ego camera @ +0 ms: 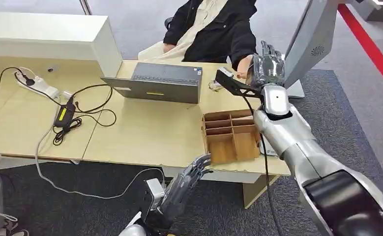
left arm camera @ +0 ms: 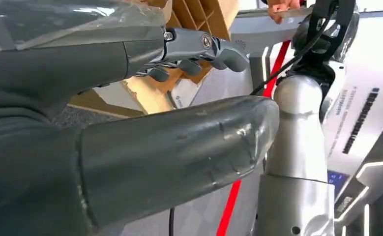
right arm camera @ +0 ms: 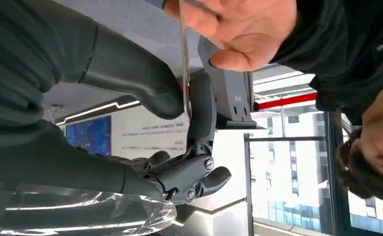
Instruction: Pass the card to the sensor for recognition and then transmit it.
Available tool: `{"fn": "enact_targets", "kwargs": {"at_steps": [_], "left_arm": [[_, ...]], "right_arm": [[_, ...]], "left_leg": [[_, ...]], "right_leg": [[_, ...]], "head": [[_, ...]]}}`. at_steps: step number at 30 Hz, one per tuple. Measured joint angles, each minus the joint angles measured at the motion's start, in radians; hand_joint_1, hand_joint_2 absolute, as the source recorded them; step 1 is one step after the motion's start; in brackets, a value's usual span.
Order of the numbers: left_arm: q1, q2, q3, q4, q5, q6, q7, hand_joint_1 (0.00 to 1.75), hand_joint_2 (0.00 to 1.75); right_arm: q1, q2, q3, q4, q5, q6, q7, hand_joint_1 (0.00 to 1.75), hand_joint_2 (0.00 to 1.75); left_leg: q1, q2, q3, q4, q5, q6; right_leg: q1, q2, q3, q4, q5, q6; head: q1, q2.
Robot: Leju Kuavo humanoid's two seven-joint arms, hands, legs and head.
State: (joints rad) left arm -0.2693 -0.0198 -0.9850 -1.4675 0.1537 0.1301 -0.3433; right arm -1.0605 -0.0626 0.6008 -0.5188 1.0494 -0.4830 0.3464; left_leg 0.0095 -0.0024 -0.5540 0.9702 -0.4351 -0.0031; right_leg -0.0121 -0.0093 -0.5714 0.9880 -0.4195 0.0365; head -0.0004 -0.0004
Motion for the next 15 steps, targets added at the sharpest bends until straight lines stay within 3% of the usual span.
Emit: {"fn": "enact_targets", "kwargs": {"at_steps": [11,13,14,15], "left_arm": [[-0.015,-0.002,-0.012,0.029,0.026,0.006,-0.021,0.00,0.00],[-0.018,-0.002,-0.016,0.037,0.031,0.008,-0.025,0.00,0.00],[-0.020,-0.002,-0.018,0.040,0.034,0.010,-0.029,0.00,0.00],[-0.022,-0.002,-0.020,0.043,0.037,0.011,-0.032,0.00,0.00]], "right_arm": [[0.000,0.001,0.000,0.072,-0.005,-0.010,0.000,1.75,1.75],[0.000,0.001,0.000,0.082,-0.001,-0.009,0.001,1.66,1.75],[0.000,0.002,0.000,0.087,0.000,-0.009,0.001,0.31,1.75],[0.000,0.002,0.000,0.090,0.001,-0.008,0.001,0.00,1.75]], "left_leg": [[0.000,0.000,0.000,0.000,0.000,0.000],[0.000,0.000,0.000,0.000,0.000,0.000],[0.000,0.000,0.000,0.000,0.000,0.000],[0.000,0.000,0.000,0.000,0.000,0.000]], "right_leg": [[0.000,0.000,0.000,0.000,0.000,0.000],[0.000,0.000,0.000,0.000,0.000,0.000],[0.000,0.000,0.000,0.000,0.000,0.000],[0.000,0.000,0.000,0.000,0.000,0.000]], "head": [[0.000,0.000],[0.000,0.000],[0.000,0.000],[0.000,0.000]]}}
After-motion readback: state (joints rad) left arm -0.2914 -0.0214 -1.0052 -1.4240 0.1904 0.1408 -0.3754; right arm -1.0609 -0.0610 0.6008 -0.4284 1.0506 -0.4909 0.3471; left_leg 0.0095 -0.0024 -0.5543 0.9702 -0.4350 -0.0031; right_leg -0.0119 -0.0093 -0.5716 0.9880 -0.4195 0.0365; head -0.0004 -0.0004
